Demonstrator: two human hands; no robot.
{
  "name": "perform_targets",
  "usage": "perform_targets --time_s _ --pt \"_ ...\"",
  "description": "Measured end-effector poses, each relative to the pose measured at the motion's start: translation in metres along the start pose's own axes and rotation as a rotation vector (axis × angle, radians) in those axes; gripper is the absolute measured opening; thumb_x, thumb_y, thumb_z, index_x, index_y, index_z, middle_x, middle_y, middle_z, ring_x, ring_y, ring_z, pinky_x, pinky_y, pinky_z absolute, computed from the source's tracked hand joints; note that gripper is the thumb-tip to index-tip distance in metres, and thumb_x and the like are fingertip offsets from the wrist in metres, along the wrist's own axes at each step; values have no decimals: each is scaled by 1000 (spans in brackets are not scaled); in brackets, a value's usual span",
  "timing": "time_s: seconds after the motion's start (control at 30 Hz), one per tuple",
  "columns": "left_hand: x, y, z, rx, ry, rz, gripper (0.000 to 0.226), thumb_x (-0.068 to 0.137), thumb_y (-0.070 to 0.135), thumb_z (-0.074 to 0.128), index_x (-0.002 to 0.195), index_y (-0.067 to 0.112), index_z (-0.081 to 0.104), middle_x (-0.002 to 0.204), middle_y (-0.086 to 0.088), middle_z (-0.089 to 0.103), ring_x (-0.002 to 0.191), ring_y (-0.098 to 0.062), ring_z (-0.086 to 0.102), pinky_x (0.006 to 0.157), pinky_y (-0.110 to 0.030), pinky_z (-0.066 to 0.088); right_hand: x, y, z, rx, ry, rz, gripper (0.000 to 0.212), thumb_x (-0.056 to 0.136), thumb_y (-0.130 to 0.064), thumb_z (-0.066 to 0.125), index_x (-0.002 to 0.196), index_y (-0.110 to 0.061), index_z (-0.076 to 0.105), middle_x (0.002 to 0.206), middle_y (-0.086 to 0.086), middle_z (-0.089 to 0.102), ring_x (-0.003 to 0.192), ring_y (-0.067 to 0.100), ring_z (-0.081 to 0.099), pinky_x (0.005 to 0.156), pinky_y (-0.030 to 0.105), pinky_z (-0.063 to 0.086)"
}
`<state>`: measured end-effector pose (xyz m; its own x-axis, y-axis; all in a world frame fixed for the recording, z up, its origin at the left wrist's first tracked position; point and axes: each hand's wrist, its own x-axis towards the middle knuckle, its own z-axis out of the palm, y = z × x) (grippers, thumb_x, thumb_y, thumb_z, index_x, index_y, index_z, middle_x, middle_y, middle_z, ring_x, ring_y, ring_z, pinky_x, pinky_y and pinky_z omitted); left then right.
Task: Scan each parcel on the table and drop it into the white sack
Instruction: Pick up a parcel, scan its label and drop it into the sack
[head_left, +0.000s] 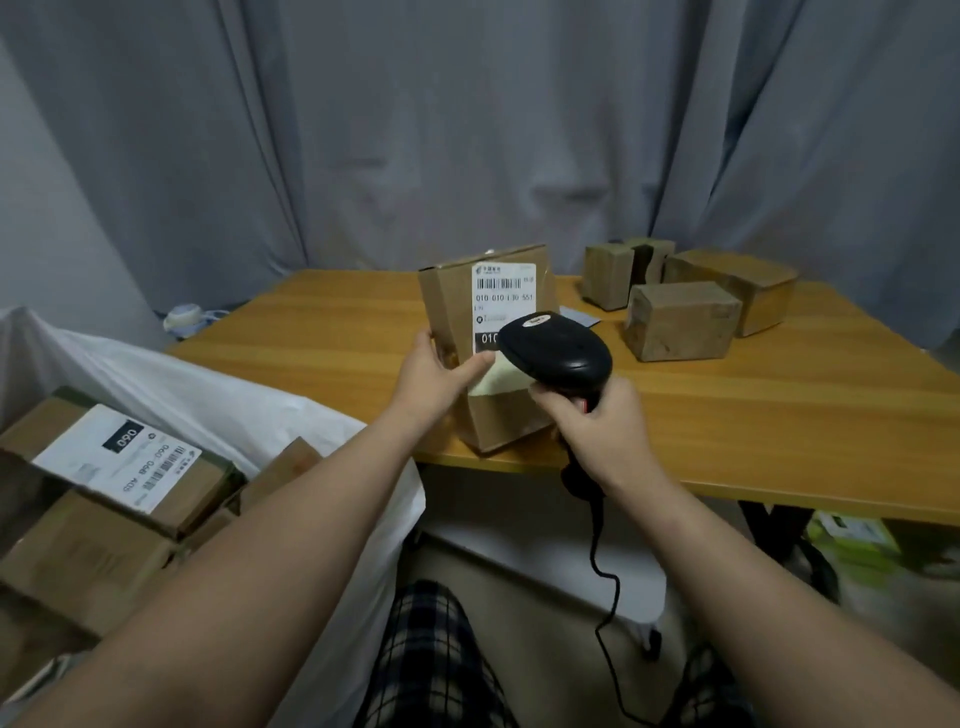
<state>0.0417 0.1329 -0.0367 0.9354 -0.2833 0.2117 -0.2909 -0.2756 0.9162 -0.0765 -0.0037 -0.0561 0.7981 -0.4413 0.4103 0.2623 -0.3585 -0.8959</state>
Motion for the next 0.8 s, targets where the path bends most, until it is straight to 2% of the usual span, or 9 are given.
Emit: perform_targets --time_s 0.07,0.13,0.2,0.27,0.33,0.47,0.7,0.8 --pt "0 -2 1 -26 1 -7 75 82 28 75 142 12 32 130 -1 56 115 -14 55 96 -31 49 -6 2 4 -4 48 -17 38 81 -22 75 53 -15 50 46 -7 47 51 15 51 54 27 39" --pt "1 -4 1 -35 8 -7 75 83 27 75 142 12 31 131 0 55 112 -10 52 94 -27 48 -9 1 5 36 111 -22 38 84 -19 73 57 -4 51 50 7 46 53 28 52 55 32 41" --pt "3 -7 1 -51 21 -17 76 83 27 75 142 12 31 133 0 54 115 -10 51 97 -28 46 -12 0 5 68 152 -32 40 85 -20 71 58 -1 49 52 20 47 57 40 56 54 40 46" --pt "6 -9 0 -56 23 -33 76 82 30 75 142 13 31 136 -2 53 122 -15 51 102 -34 46 -17 -2 6 80 178 -19 37 86 -20 70 58 -5 52 56 25 51 61 43 57 57 45 50" --pt "7 -11 -1 -47 25 -47 76 82 33 74 142 14 31 138 -3 52 125 -18 50 104 -39 46 -22 -2 6 99 199 15 38 86 -17 70 53 -18 52 53 18 52 62 42 59 57 46 51" --pt "8 -12 -3 -45 30 -59 74 84 34 72 142 15 31 139 -4 51 126 -20 50 103 -40 46 -27 1 6 91 195 46 35 87 -17 69 55 -20 55 49 0 54 55 28 61 57 40 51" --pt "9 -13 -1 -45 30 -55 74 84 35 72 142 15 30 139 -4 50 126 -20 50 103 -39 46 -31 1 7 121 180 34 39 87 -17 68 53 -27 52 51 -4 56 60 31 63 61 44 54" --pt "8 -15 0 -68 54 -39 74 84 34 72 142 15 30 137 -2 51 124 -18 51 99 -32 48 -31 1 6 137 182 32 41 87 -15 68 51 -29 55 50 -3 55 57 29 63 60 45 54"
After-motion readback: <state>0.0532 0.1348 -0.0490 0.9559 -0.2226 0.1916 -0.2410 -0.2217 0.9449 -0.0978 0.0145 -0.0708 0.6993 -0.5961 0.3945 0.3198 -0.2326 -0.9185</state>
